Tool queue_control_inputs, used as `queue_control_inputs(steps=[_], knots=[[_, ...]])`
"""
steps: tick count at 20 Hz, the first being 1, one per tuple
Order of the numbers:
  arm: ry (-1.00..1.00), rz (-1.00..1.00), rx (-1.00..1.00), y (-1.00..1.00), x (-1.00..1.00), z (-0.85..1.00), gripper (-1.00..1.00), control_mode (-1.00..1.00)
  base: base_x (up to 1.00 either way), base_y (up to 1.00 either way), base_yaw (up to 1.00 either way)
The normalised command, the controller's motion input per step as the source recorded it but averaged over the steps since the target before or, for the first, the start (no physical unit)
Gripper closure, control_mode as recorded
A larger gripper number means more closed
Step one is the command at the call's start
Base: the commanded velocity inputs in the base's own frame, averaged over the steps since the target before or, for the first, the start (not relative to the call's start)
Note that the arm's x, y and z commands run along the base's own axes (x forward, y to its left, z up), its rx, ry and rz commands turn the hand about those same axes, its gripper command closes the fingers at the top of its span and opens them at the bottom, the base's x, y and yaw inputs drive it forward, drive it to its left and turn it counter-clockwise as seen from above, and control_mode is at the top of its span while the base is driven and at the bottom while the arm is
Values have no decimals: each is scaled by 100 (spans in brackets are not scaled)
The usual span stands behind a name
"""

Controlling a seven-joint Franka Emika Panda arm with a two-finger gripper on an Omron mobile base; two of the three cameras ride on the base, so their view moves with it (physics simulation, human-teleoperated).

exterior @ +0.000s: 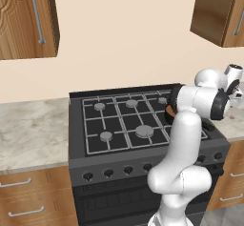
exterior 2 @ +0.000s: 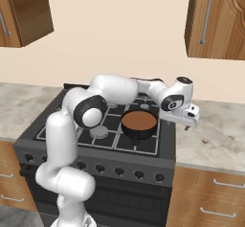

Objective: Pick up the sugar cube(s) and place them in the saucepan with hot chocolate.

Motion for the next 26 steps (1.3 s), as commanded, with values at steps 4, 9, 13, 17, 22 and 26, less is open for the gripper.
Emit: queue_control_inputs(steps=[4,9,13,17,22,26], knots=[[0,0,0,-38,0,-34,-100,-100,0,0,0],[0,0,1,-62,3,-8,-100,-100,0,0,0],[0,0,1,-64,3,-21,-100,-100,0,0,0],[0,0,0,-49,0,-22,-100,-100,0,0,0],[0,0,0,-20,0,-8,-100,-100,0,0,0],[0,0,0,0,8,-22,-100,-100,0,0,0]])
